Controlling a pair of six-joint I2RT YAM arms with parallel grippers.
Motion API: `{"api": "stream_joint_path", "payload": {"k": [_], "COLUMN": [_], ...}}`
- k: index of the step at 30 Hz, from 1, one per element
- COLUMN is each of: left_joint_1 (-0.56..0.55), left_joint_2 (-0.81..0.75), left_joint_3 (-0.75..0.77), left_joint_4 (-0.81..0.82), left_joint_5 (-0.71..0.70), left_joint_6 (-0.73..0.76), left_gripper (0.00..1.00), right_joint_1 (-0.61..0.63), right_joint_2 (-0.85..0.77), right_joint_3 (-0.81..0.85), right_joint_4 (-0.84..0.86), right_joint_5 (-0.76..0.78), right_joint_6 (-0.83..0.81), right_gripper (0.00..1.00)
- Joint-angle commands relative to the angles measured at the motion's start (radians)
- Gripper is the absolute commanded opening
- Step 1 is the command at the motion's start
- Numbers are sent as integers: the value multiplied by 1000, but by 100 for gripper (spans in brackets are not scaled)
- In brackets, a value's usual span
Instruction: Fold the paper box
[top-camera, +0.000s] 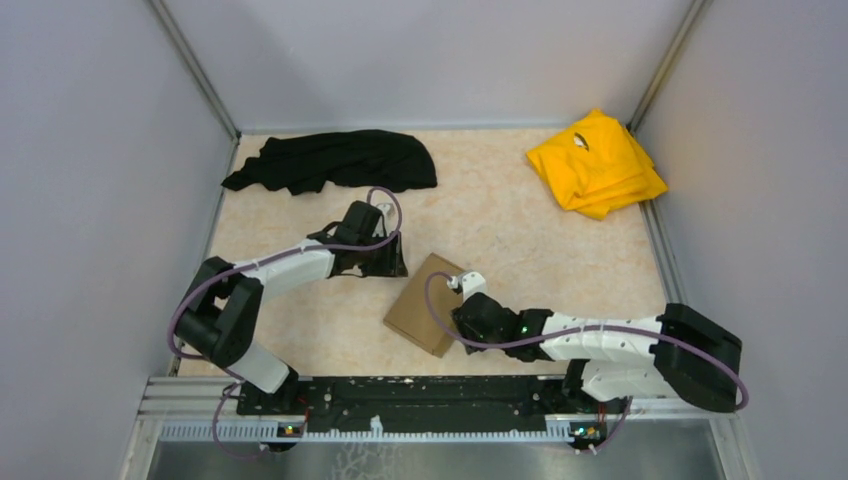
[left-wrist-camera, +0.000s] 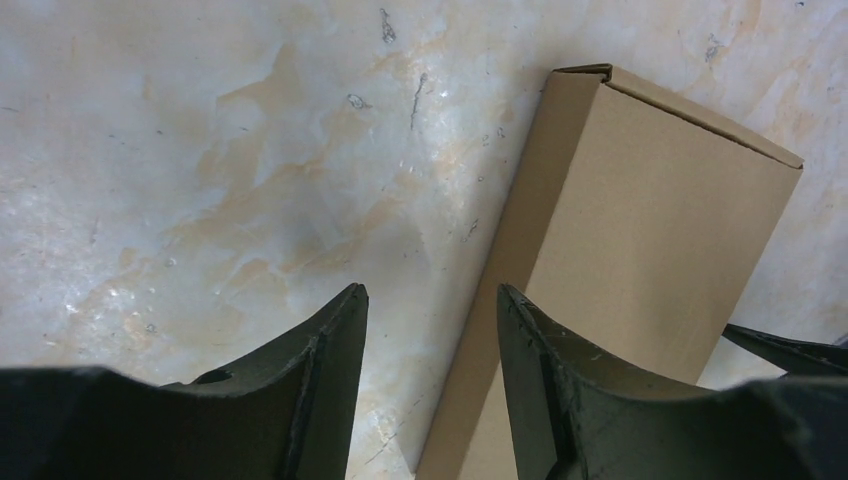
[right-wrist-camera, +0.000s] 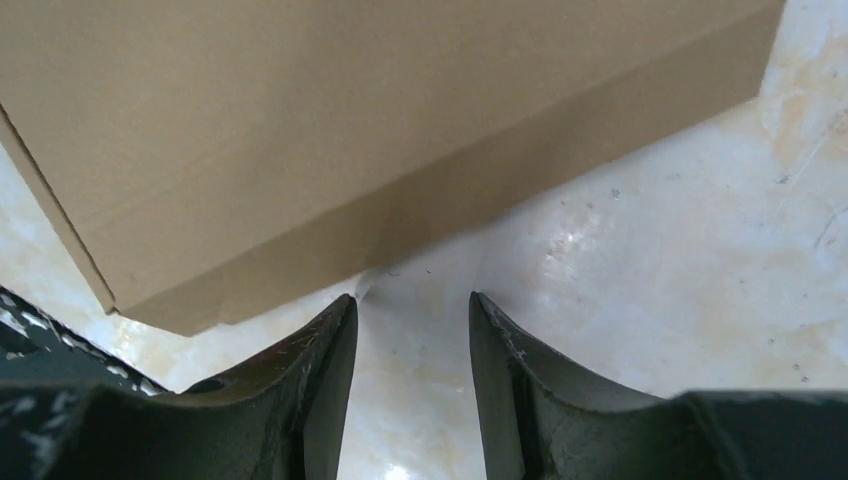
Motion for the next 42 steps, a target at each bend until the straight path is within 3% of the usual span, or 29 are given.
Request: {"api": "stream_joint_path", "payload": {"k": [1,22,30,36,42], "left_joint_1": [9,9,9,3,1], "left_joint_2": [10,227,237,227,206], "left_joint_3": [11,63,12,-39,-58], "left_joint_4": [-1,63,110,160,163], "left_joint_5": [89,260,294,324,290], "left_joint_6": [19,78,66,44,40], "left_gripper": [56,49,46,45,46], "right_joint_1": [50,57,57,57,62], "right_joint_2": [66,369,457,566,555], "right_joint_3": [28,134,107,138,125], "right_joint_4": [126,349,480,451,454], "right_joint_5": [92,45,161,227,185], "right_joint_6": [49,-68,109,238,234], "right_gripper": [45,39,41,43,41]}}
